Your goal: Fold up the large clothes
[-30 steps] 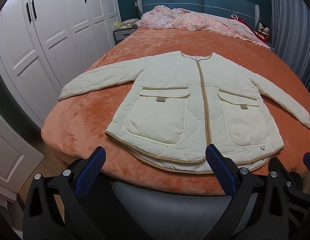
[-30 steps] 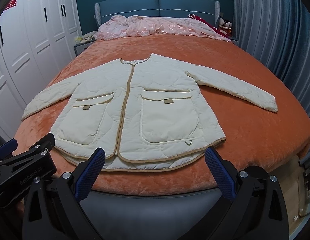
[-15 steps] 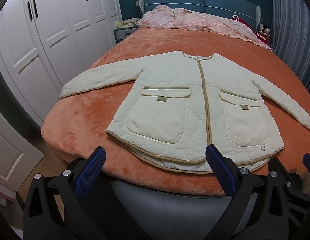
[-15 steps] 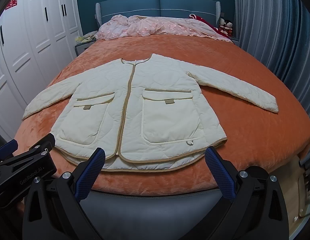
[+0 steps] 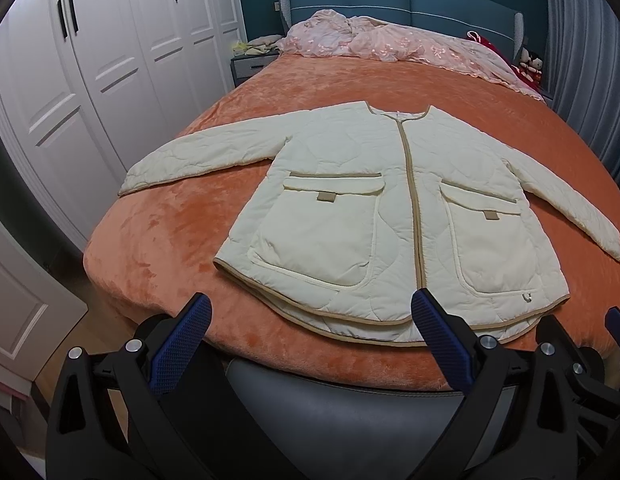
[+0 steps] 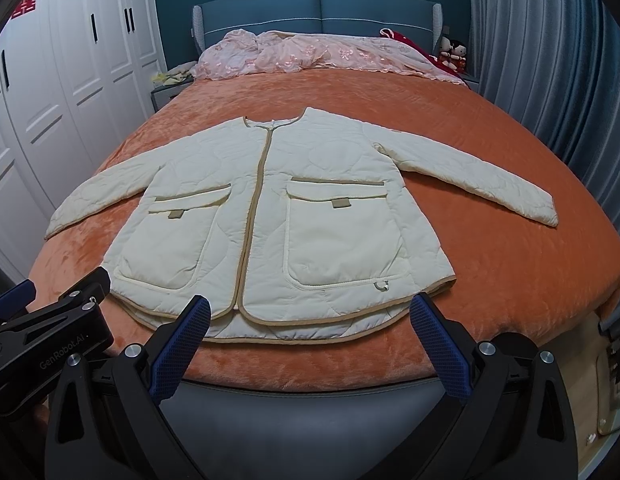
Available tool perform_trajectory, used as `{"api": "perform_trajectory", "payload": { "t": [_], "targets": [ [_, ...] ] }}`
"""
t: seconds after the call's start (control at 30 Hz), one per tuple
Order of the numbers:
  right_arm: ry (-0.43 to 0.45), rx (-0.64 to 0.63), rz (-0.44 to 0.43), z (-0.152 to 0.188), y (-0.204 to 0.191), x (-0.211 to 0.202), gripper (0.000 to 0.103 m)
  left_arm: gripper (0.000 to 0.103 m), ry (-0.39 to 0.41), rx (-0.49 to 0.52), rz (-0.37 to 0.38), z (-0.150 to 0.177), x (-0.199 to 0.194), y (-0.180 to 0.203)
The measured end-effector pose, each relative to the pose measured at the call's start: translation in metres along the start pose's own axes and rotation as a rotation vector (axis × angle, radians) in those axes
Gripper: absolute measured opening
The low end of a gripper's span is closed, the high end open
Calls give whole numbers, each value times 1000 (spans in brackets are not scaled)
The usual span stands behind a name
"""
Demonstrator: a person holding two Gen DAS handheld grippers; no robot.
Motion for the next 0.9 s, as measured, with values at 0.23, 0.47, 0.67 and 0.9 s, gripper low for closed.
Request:
{"api": "perform_trajectory", "payload": {
  "t": [0.23, 0.47, 0.67, 0.9],
  "targets": [
    [-1, 1, 2, 0, 0, 0, 98, 98, 1, 1, -1, 0, 0, -1],
    [-1, 1, 0, 0, 1, 0, 98, 98, -3, -3, 0, 1, 0, -2],
    [-2, 0, -1, 0, -1, 0, 98, 98, -9, -5, 0, 3, 2, -4],
    [-18, -7, -12, -3, -2, 13, 98, 98, -27, 3, -7, 4, 11, 0]
  ]
}}
Point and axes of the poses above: each gripper's, at about its wrist camera, not at the fingertips, and x roughly the way its jaws point, y to its right, z to its underside, the point moved 8 cm from there along x, roughly the way its jaws point, and after that the axes turned 7 degrees about -y, right-handed, at the moved point
